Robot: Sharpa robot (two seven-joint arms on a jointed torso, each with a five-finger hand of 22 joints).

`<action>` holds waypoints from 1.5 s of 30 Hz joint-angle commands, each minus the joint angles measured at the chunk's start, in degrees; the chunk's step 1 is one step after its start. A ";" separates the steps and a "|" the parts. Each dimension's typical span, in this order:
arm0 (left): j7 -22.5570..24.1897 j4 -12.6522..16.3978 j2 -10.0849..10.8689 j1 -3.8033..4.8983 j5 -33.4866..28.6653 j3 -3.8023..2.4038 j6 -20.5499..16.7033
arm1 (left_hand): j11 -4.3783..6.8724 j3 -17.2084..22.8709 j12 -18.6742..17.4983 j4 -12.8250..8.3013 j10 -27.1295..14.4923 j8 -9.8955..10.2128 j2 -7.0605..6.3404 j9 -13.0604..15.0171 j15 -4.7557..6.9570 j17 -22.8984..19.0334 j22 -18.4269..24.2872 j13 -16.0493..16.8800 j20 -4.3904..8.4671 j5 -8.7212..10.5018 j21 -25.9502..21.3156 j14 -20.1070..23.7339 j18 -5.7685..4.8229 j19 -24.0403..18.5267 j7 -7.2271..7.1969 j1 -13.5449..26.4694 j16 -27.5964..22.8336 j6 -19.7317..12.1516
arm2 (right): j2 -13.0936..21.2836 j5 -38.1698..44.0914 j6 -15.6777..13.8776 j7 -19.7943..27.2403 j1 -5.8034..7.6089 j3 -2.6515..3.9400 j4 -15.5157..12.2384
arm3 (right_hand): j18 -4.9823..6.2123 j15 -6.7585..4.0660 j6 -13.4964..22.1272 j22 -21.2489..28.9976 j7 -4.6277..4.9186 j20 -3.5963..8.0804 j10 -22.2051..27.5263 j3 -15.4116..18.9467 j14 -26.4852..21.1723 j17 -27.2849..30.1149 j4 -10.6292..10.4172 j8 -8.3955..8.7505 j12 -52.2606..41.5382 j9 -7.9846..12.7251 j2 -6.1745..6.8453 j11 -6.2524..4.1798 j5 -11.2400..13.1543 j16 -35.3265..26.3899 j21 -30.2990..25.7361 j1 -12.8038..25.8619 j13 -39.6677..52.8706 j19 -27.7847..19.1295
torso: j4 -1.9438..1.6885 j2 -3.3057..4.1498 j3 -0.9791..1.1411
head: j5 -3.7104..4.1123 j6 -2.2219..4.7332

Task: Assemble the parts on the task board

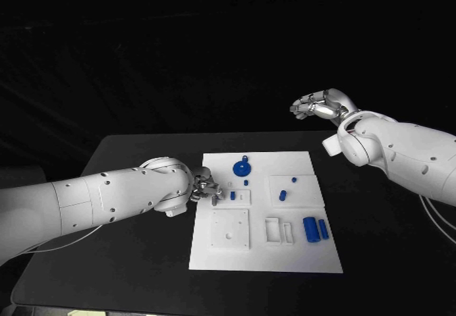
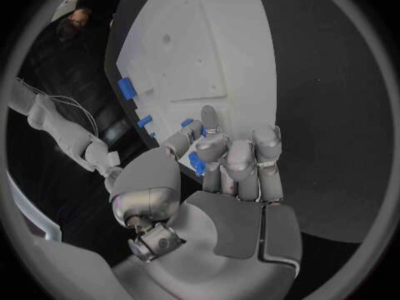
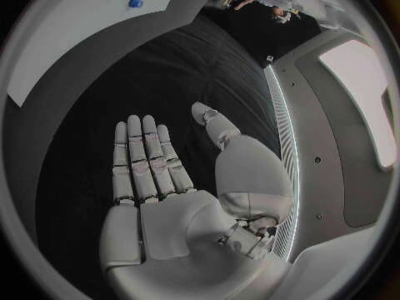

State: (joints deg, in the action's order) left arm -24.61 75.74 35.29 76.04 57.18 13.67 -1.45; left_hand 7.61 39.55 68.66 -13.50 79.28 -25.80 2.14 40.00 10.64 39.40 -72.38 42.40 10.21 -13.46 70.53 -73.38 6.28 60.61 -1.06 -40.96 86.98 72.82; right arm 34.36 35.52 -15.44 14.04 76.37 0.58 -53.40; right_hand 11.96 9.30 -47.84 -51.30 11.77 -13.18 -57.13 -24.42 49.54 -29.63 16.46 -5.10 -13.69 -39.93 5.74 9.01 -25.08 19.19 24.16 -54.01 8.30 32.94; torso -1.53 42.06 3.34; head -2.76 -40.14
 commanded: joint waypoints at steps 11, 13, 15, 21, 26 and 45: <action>-0.80 -0.42 0.02 0.21 -0.58 0.07 0.65 | 0.11 1.23 -0.57 2.59 -0.21 -0.45 -4.24 -0.41 0.44 0.10 0.25 -0.29 4.79 2.87 0.01 -0.07 1.37 -0.11 -0.68 0.02 -0.50 0.71 | -0.11 0.28 0.71 0.14 0.05 0.04 0.12 | 0.48 0.42 0.25 -0.10 0.01 0.02 0.08 0.32 -0.11 0.12 0.03 -0.42 0.40 0.11 -0.07 0.49 -0.27 -0.39 -0.32 -0.40 -0.16 -0.59 | 0.02 -0.03 0.00 | 0.06 -0.16; -0.80 -0.43 0.02 0.22 -0.68 0.07 0.64 | 0.11 1.17 -0.60 2.79 -0.21 -0.47 -4.61 -0.45 0.45 0.10 0.27 -0.31 4.80 3.13 0.00 -0.07 1.38 -0.12 -0.68 0.01 -0.53 0.68 | -0.12 0.29 0.75 0.14 0.05 0.04 0.13 | 0.48 0.42 0.25 -0.11 0.01 0.02 0.08 0.32 -0.11 0.12 0.03 -0.42 0.40 0.12 -0.08 0.49 -0.27 -0.39 -0.32 -0.40 -0.17 -0.60 | -0.01 -0.04 0.03 | 0.05 -0.15; -0.79 -0.44 0.01 0.23 -0.68 0.07 0.63 | 0.10 1.08 -0.65 3.15 -0.19 -0.51 -5.17 -0.50 0.47 0.11 0.30 -0.34 4.81 3.56 -0.03 -0.06 1.40 -0.14 -0.67 0.03 -0.58 0.63 | -0.13 0.29 0.77 0.15 0.05 0.04 0.12 | 0.48 0.42 0.26 -0.11 0.01 0.01 0.09 0.32 -0.12 0.13 0.04 -0.42 0.40 0.13 -0.08 0.49 -0.27 -0.40 -0.32 -0.41 -0.19 -0.61 | -0.02 -0.05 0.01 | 0.09 -0.18; -0.77 -0.50 -0.04 0.23 -0.70 0.07 0.44 | 0.09 0.92 -0.76 4.03 -0.17 -0.61 -6.33 -0.64 0.51 0.12 0.38 -0.40 4.85 5.06 -0.08 -0.05 1.46 -0.16 -0.67 0.03 -0.69 0.53 | -0.18 0.29 0.83 0.15 0.04 0.03 0.16 | 0.49 0.43 0.27 -0.12 0.02 0.01 0.09 0.32 -0.13 0.14 0.04 -0.43 0.41 0.15 -0.08 0.49 -0.27 -0.40 -0.33 -0.42 -0.22 -0.63 | -0.04 -0.06 0.00 | 0.07 -0.15; -0.67 -0.51 -0.02 0.24 -1.01 0.06 0.48 | 0.10 0.85 -0.82 4.97 -0.15 -0.74 -7.22 -0.79 0.57 0.17 0.45 -0.43 4.88 7.12 -0.10 -0.07 1.52 -0.17 -0.66 -0.08 -0.77 0.43 | -0.19 0.29 0.86 0.14 0.04 0.03 0.20 | 0.49 0.43 0.28 -0.13 0.02 0.00 0.10 0.32 -0.14 0.15 0.05 -0.44 0.41 0.17 -0.08 0.50 -0.27 -0.41 -0.33 -0.44 -0.25 -0.64 | 0.02 -0.08 0.01 | 0.04 -0.20; 0.22 -0.33 -0.08 0.32 -2.57 0.07 0.85 | -0.02 0.52 -0.96 4.33 -0.21 -0.99 -6.66 -1.08 0.53 0.28 0.43 -0.48 4.80 5.44 -0.01 0.10 1.46 -0.47 -0.56 -1.11 -0.94 0.10 | -0.35 0.29 0.98 0.19 0.04 0.03 0.34 | 0.50 0.45 0.32 -0.16 0.04 -0.03 0.10 0.34 -0.16 0.19 0.03 -0.48 0.42 0.25 -0.13 0.51 -0.26 -0.43 -0.34 -0.44 -0.36 -0.70 | 0.02 -0.06 0.02 | 0.07 -0.16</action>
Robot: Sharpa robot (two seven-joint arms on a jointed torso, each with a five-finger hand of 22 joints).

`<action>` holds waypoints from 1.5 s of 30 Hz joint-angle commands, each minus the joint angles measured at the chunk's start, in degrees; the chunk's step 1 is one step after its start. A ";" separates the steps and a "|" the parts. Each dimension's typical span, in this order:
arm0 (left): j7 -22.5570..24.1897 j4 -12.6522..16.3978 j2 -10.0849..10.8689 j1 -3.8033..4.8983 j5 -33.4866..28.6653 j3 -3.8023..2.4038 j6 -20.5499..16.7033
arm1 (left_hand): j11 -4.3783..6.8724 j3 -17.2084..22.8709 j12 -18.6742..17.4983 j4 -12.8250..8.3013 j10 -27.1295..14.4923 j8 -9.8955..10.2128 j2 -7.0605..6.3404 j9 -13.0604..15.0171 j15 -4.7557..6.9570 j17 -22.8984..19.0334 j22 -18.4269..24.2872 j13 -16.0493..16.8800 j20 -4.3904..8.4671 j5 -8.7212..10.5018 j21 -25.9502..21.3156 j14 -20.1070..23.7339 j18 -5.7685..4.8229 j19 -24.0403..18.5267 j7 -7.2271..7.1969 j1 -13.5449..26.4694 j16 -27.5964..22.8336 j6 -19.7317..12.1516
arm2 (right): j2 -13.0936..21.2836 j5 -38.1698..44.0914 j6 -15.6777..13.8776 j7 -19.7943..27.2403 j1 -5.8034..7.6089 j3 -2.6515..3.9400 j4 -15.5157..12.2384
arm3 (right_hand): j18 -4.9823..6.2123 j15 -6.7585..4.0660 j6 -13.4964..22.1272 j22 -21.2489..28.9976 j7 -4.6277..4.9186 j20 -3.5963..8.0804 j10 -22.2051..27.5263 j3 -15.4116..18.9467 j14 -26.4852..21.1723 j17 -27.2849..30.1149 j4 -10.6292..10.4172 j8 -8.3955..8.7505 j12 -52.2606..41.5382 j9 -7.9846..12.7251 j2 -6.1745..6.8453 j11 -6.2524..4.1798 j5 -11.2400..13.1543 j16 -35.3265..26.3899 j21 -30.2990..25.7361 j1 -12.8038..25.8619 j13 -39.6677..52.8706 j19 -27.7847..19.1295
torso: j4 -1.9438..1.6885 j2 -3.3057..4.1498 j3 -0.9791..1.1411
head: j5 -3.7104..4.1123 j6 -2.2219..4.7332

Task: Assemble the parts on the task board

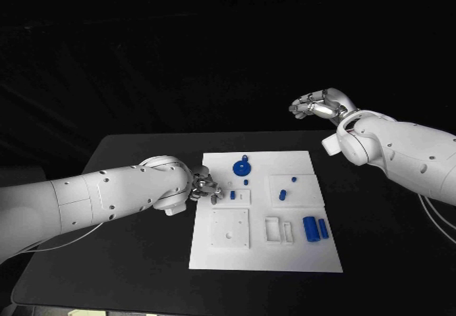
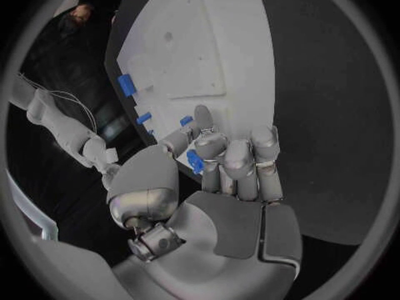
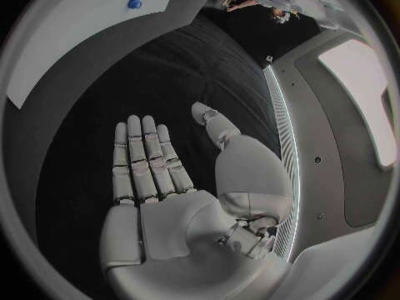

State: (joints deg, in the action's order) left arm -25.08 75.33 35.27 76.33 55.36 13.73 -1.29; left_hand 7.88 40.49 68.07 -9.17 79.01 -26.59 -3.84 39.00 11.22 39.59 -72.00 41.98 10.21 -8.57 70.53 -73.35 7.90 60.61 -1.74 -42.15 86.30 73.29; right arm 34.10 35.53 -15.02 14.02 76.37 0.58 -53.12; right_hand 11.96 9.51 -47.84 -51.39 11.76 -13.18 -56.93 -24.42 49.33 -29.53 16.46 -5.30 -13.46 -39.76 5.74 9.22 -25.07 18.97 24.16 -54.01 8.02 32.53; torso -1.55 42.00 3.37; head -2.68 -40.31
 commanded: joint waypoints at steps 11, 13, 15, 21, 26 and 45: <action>0.80 0.24 -0.02 0.05 -0.90 0.02 0.90 | -0.27 -0.49 -0.44 0.59 0.09 -0.27 -2.07 -0.21 -0.05 0.10 0.14 -0.09 4.83 1.62 -0.07 0.07 -0.12 -0.47 0.11 0.13 -0.33 -0.42 | -0.11 0.27 0.60 0.21 0.04 0.04 0.07 | 0.49 0.25 0.34 -0.09 0.05 -0.04 -0.11 0.35 0.04 0.11 0.03 -0.29 0.19 0.11 -0.14 0.31 -0.25 -0.22 -0.34 -0.45 -0.14 -0.31 | -0.02 -0.01 -0.04 | 0.03 -0.05; 0.89 0.25 0.01 0.05 -1.07 0.02 0.85 | -0.28 -0.50 -0.46 0.84 0.10 -0.30 -2.51 -0.24 -0.05 0.10 0.17 -0.10 4.83 1.81 -0.09 0.07 -0.11 -0.46 0.11 0.16 -0.35 -0.42 | -0.15 0.27 0.63 0.21 0.04 0.04 0.07 | 0.49 0.25 0.35 -0.09 0.05 -0.04 -0.11 0.35 0.04 0.11 0.03 -0.29 0.19 0.12 -0.15 0.31 -0.25 -0.22 -0.34 -0.45 -0.15 -0.31 | -0.03 0.00 -0.05 | -0.02 -0.06; 0.92 0.28 0.01 0.05 -1.14 0.02 0.81 | -0.28 -0.50 -0.48 1.22 0.11 -0.33 -2.96 -0.28 -0.05 0.11 0.20 -0.11 4.83 2.08 -0.11 0.06 -0.11 -0.44 0.11 0.23 -0.37 -0.41 | -0.19 0.27 0.67 0.21 0.04 0.04 0.09 | 0.50 0.25 0.35 -0.10 0.05 -0.04 -0.11 0.35 0.03 0.11 0.04 -0.30 0.19 0.13 -0.15 0.31 -0.25 -0.22 -0.34 -0.45 -0.16 -0.32 | -0.01 0.03 -0.03 | -0.02 -0.03; 0.90 0.22 0.13 0.05 -1.17 0.02 0.92 | -0.25 -0.21 -0.54 2.84 0.17 -0.46 -4.57 -0.42 -0.02 0.15 0.32 -0.12 4.88 4.31 -0.14 0.01 -0.04 -0.35 0.09 0.15 -0.42 -0.45 | -0.20 0.27 0.68 0.21 0.04 0.04 0.15 | 0.50 0.25 0.36 -0.10 0.05 -0.04 -0.11 0.35 0.03 0.12 0.04 -0.31 0.19 0.15 -0.16 0.31 -0.25 -0.23 -0.34 -0.47 -0.19 -0.33 | 0.04 0.00 -0.05 | 0.01 -0.05; 0.86 0.25 0.19 0.06 -1.18 0.02 0.97 | -0.25 -0.11 -0.55 3.29 0.17 -0.50 -5.11 -0.45 -0.02 0.16 0.35 -0.12 4.89 4.58 -0.14 0.01 -0.03 -0.34 0.09 0.08 -0.43 -0.47 | -0.17 0.27 0.66 0.19 0.04 0.03 0.10 | 0.51 0.26 0.37 -0.11 0.05 -0.05 -0.11 0.35 0.02 0.13 0.05 -0.32 0.19 0.17 -0.16 0.31 -0.24 -0.23 -0.35 -0.48 -0.22 -0.35 | 0.03 0.02 -0.01 | -0.02 -0.12; 0.93 0.16 0.20 0.08 -1.51 0.03 1.14 | -0.30 0.99 -0.62 9.07 0.24 -1.00 -11.21 -0.26 0.07 0.26 0.70 -0.07 4.97 5.77 -0.05 0.09 0.09 0.03 0.13 0.25 -0.39 -0.75 | -0.14 0.27 0.69 0.17 0.04 0.03 0.09 | 0.52 0.26 0.41 -0.15 0.07 -0.07 -0.11 0.37 0.01 0.17 0.06 -0.36 0.19 0.25 -0.16 0.32 -0.22 -0.24 -0.35 -0.54 -0.34 -0.39 | 0.03 0.00 -0.03 | 0.01 -0.11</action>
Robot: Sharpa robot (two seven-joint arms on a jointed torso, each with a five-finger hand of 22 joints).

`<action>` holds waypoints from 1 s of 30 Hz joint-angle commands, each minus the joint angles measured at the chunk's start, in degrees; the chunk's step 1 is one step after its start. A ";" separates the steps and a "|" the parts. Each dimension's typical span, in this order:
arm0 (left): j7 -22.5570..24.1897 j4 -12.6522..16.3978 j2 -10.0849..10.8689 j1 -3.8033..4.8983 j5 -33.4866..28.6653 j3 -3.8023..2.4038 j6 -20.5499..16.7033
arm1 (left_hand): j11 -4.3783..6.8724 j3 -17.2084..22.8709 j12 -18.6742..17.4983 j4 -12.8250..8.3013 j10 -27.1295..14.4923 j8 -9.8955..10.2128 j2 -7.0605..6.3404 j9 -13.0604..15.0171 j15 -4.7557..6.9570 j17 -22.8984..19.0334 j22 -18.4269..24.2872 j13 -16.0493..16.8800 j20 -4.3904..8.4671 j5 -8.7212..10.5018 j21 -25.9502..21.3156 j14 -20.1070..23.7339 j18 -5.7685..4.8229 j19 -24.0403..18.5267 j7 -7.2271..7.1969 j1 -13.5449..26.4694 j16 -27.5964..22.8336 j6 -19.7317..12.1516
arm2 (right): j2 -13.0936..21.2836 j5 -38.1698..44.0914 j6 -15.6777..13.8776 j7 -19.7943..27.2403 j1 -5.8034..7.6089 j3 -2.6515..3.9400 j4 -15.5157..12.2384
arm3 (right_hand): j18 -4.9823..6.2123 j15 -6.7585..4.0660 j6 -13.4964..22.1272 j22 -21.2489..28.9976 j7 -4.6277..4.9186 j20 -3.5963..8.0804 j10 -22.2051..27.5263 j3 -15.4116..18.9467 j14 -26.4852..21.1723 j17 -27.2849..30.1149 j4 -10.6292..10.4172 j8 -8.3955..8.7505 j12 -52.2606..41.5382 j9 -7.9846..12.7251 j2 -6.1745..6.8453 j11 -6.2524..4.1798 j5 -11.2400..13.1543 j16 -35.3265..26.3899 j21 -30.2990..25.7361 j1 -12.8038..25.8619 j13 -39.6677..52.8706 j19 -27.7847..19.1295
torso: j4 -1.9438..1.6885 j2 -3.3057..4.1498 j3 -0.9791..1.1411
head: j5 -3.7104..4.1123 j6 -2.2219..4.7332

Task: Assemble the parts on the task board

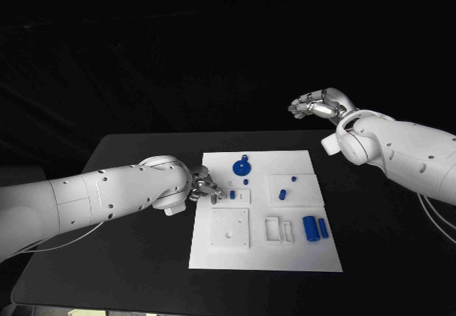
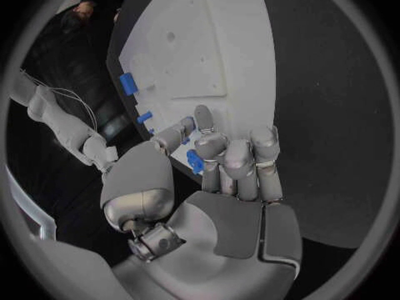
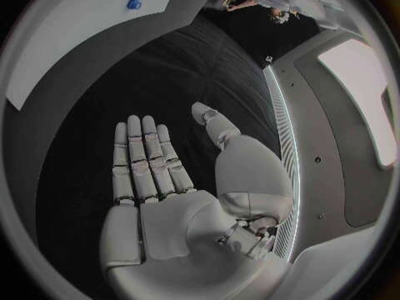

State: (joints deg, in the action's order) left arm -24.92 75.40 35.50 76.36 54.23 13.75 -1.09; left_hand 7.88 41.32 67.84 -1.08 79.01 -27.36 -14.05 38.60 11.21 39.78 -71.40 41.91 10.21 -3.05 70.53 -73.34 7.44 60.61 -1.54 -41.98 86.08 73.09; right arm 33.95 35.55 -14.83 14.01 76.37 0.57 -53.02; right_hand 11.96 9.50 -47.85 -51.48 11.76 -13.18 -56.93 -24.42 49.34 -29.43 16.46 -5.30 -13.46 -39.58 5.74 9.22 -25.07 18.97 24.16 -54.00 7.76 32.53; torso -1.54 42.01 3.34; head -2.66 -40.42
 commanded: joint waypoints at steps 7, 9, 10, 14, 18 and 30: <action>0.86 0.06 0.00 0.05 -0.47 0.00 0.87 | -0.29 -8.12 -0.33 -1.60 -0.17 -0.59 1.99 0.64 0.14 0.23 -0.16 0.27 4.93 0.09 0.19 0.61 0.64 -1.18 -0.07 0.88 0.02 -1.27 | 0.02 0.25 0.48 0.18 0.04 0.04 0.00 | 0.53 0.27 0.43 -0.07 0.08 -0.08 -0.11 0.37 0.00 0.09 0.06 -0.38 0.19 0.10 -0.16 0.33 -0.22 -0.24 -0.35 -0.56 -0.12 -0.41 | -0.01 -0.03 0.00 | 0.02 0.01; 0.86 0.07 -0.01 0.05 -0.49 0.00 0.86 | -0.26 -8.22 -0.35 -1.46 -0.18 -0.59 1.66 0.62 0.17 0.22 -0.12 0.27 4.96 0.12 0.14 0.62 0.70 -1.21 -0.10 0.94 0.01 -1.26 | 0.02 0.25 0.51 0.18 0.04 0.04 0.00 | 0.54 0.27 0.43 -0.08 0.08 -0.08 -0.11 0.37 0.00 0.09 0.06 -0.38 0.18 0.11 -0.16 0.33 -0.22 -0.25 -0.35 -0.56 -0.13 -0.41 | 0.01 -0.01 -0.01 | -0.02 0.01; 0.86 0.07 -0.01 0.05 -0.49 0.00 0.82 | -0.25 -8.24 -0.36 -1.35 -0.18 -0.58 1.49 0.61 0.19 0.21 -0.09 0.27 4.97 0.13 0.12 0.62 0.72 -1.21 -0.11 0.96 0.00 -1.26 | 0.02 0.25 0.51 0.18 0.04 0.04 0.00 | 0.54 0.27 0.44 -0.08 0.08 -0.08 -0.11 0.38 0.00 0.09 0.06 -0.38 0.18 0.12 -0.16 0.33 -0.22 -0.25 -0.35 -0.56 -0.14 -0.42 | 0.01 -0.02 -0.03 | -0.02 0.01; 0.86 0.02 0.02 0.05 -0.49 0.00 0.72 | -0.23 -8.21 -0.38 -1.12 -0.17 -0.58 1.23 0.60 0.23 0.21 -0.04 0.27 5.00 0.14 0.08 0.63 0.78 -1.21 -0.13 0.95 -0.01 -1.25 | 0.01 0.25 0.52 0.18 0.04 0.04 0.03 | 0.54 0.28 0.44 -0.09 0.08 -0.09 -0.11 0.38 -0.01 0.10 0.06 -0.39 0.18 0.13 -0.16 0.33 -0.22 -0.25 -0.35 -0.57 -0.16 -0.42 | 0.03 -0.03 0.03 | -0.05 0.04; 0.97 0.09 0.24 0.05 -0.49 -0.01 0.48 | -0.21 -8.15 -0.39 -0.90 -0.17 -0.58 1.03 0.59 0.27 0.20 0.00 0.27 5.03 0.14 0.06 0.63 0.82 -1.19 -0.14 0.89 -0.02 -1.24 | 0.06 0.25 0.54 0.18 0.04 0.04 0.04 | 0.55 0.28 0.45 -0.10 0.08 -0.10 -0.11 0.39 -0.01 0.11 0.06 -0.41 0.18 0.16 -0.16 0.34 -0.21 -0.25 -0.35 -0.58 -0.20 -0.43 | 0.05 0.00 0.00 | -0.02 0.10; 1.45 0.69 2.61 0.47 -3.91 -2.54 1.03 | -0.20 -7.91 -0.46 -0.28 -0.16 -0.55 0.42 0.55 0.40 0.17 0.12 0.26 5.09 0.14 0.03 0.64 0.92 -1.11 -0.14 0.64 -0.07 -1.30 | 0.30 0.25 0.50 0.21 0.04 0.04 0.13 | 0.55 0.28 0.48 -0.12 0.09 -0.12 -0.11 0.41 -0.01 0.13 0.04 -0.44 0.18 0.21 -0.16 0.34 -0.21 -0.25 -0.35 -0.58 -0.27 -0.46 | -0.01 -0.02 0.02 | 0.32 0.22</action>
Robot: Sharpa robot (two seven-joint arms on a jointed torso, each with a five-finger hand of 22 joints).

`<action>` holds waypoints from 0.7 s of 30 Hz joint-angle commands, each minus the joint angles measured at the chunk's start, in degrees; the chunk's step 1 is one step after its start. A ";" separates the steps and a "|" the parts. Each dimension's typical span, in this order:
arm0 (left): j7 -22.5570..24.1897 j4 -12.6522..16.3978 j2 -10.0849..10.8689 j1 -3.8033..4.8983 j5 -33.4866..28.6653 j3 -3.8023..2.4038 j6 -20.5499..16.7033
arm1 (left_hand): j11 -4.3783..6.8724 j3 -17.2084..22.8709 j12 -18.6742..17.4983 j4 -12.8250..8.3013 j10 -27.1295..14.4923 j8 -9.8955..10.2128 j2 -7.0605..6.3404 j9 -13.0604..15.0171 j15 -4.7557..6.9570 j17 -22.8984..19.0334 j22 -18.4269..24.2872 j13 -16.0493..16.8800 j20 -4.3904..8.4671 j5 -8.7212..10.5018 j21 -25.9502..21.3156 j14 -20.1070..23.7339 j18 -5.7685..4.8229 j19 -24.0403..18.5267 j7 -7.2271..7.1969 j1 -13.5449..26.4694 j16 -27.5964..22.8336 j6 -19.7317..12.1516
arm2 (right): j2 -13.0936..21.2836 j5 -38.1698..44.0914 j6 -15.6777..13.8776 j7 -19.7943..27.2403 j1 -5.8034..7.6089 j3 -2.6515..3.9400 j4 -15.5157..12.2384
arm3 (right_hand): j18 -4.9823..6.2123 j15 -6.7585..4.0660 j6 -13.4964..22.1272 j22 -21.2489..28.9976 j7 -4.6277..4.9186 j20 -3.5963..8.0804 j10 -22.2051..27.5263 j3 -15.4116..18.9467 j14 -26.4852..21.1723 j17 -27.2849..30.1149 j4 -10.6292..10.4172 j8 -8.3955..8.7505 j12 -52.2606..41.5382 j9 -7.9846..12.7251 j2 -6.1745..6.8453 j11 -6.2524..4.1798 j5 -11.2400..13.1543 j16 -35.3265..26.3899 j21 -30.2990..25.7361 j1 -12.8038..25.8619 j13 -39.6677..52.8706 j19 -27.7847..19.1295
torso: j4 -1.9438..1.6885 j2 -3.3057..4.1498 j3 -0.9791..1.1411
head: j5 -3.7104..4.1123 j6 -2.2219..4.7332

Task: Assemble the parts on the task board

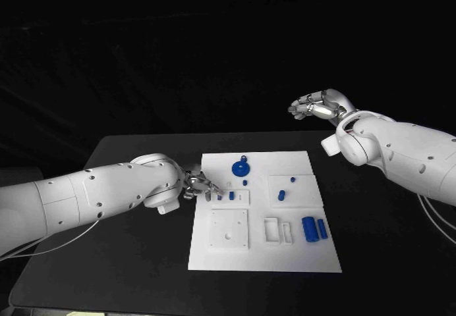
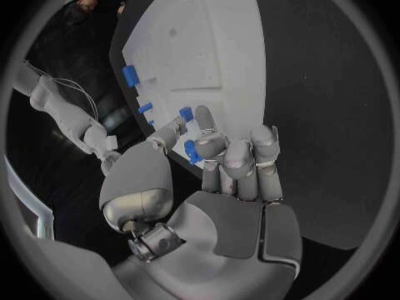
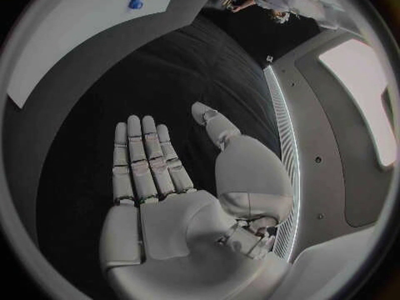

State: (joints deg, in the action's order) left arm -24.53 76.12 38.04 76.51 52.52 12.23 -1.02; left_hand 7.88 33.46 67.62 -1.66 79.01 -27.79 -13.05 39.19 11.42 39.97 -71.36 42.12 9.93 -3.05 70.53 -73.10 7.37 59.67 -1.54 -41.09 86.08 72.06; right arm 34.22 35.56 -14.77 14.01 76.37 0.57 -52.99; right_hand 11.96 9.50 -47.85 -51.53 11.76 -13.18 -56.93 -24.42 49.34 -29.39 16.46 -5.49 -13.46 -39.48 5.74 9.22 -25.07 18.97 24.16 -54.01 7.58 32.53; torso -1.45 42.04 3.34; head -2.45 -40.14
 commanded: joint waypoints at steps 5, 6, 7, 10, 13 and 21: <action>1.89 -0.18 1.16 1.22 -4.82 -2.47 -0.67 | -0.37 0.08 -0.49 0.52 -0.44 0.31 -0.94 -0.23 0.27 -0.12 0.19 -0.02 5.35 0.14 -0.12 0.69 1.03 -0.34 0.07 -0.60 -0.33 -0.96 | 0.09 0.25 0.46 0.25 0.04 0.03 0.27 | 0.55 0.29 0.49 -0.08 0.09 -0.12 -0.11 0.42 -0.02 0.09 0.04 -0.25 0.18 0.11 -0.15 0.35 -0.21 -0.26 -0.35 -0.57 -0.11 -0.47 | -0.14 -0.08 -0.02 | 0.19 -0.08; 2.06 -0.16 1.39 1.59 -5.31 -2.48 -1.48 | -0.82 0.18 -1.29 0.46 -1.62 1.00 -1.29 -0.49 0.22 -0.47 0.39 -0.29 5.20 0.03 -0.73 1.74 0.94 -1.16 0.57 -0.93 -1.24 -2.23 | 0.08 0.25 0.46 0.25 0.04 0.03 0.35 | 0.56 0.29 0.49 -0.08 0.09 -0.12 -0.12 0.42 -0.02 0.10 0.04 -0.25 0.18 0.11 -0.16 0.35 -0.21 -0.26 -0.35 -0.57 -0.11 -0.47 | -0.16 -0.09 -0.04 | 0.24 -0.06; 2.15 -0.13 1.60 1.86 -5.77 -2.48 -1.75 | -1.36 0.16 -2.07 0.47 -2.77 1.47 -1.34 -0.63 0.12 -0.88 0.65 -0.54 4.94 0.03 -1.43 2.77 0.72 -2.06 0.99 -1.24 -2.18 -3.24 | 0.15 0.25 0.42 0.25 0.04 0.03 0.39 | 0.56 0.29 0.49 -0.08 0.10 -0.12 -0.12 0.42 -0.02 0.10 0.04 -0.25 0.18 0.12 -0.16 0.35 -0.21 -0.26 -0.35 -0.57 -0.12 -0.47 | -0.16 -0.10 -0.02 | 0.25 -0.03; 2.18 0.12 2.14 2.36 -6.22 -2.48 -2.01 | -2.98 -0.25 -4.74 0.08 -6.07 4.65 -0.97 -1.79 -0.67 -2.54 1.45 -1.62 4.24 0.08 -3.34 5.31 0.04 -4.17 2.97 -1.99 -5.29 -9.39 | 0.20 0.25 0.41 0.25 0.04 0.03 0.47 | 0.56 0.29 0.49 -0.09 0.10 -0.13 -0.12 0.42 -0.01 0.10 0.03 -0.26 0.17 0.13 -0.17 0.35 -0.21 -0.25 -0.35 -0.57 -0.13 -0.47 | -0.21 -0.12 -0.06 | 0.20 -0.08; 2.37 0.23 2.36 2.50 -6.30 -2.48 -2.21 | -3.42 -0.60 -5.35 0.17 -6.60 5.11 -0.85 -1.94 -1.12 -3.06 1.78 -1.92 4.02 0.07 -3.93 5.56 -0.27 -4.59 3.42 -2.23 -6.01 -10.41 | 0.25 0.25 0.41 0.24 0.04 0.03 0.45 | 0.56 0.29 0.49 -0.09 0.10 -0.13 -0.13 0.42 -0.01 0.10 0.03 -0.27 0.17 0.14 -0.18 0.35 -0.21 -0.25 -0.35 -0.56 -0.15 -0.47 | -0.18 -0.10 -0.01 | 0.20 -0.10; 2.56 0.83 2.70 2.50 -6.00 -2.45 -2.09 | -3.87 -1.10 -6.29 -0.42 -7.67 5.75 0.16 -2.14 -1.52 -3.79 2.22 -2.35 3.81 0.03 -4.76 6.10 -0.67 -5.18 3.93 -3.55 -7.04 -11.92 | 0.25 0.25 0.44 0.25 0.04 0.03 0.43 | 0.57 0.29 0.49 -0.10 0.10 -0.14 -0.14 0.43 0.00 0.11 0.02 -0.29 0.16 0.16 -0.20 0.35 -0.21 -0.25 -0.34 -0.56 -0.18 -0.47 | -0.14 -0.07 -0.04 | -0.01 0.03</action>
State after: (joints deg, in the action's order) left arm -23.09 76.67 40.65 78.98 47.05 9.79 -2.58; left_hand 4.06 32.45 61.63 -1.92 71.79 -22.25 -12.85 37.09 9.95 36.22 -69.21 39.84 7.98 -3.05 66.07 -67.39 7.11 54.85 2.32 -44.30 79.25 60.57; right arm 34.44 35.56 -14.76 14.01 76.36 0.57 -52.55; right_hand 11.96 9.50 -47.85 -51.57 11.76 -13.39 -56.93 -24.42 49.34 -29.35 16.46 -5.48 -13.46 -39.37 5.74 9.22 -25.07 18.97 24.16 -54.01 7.48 32.32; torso -1.60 41.96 3.29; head -2.31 -40.20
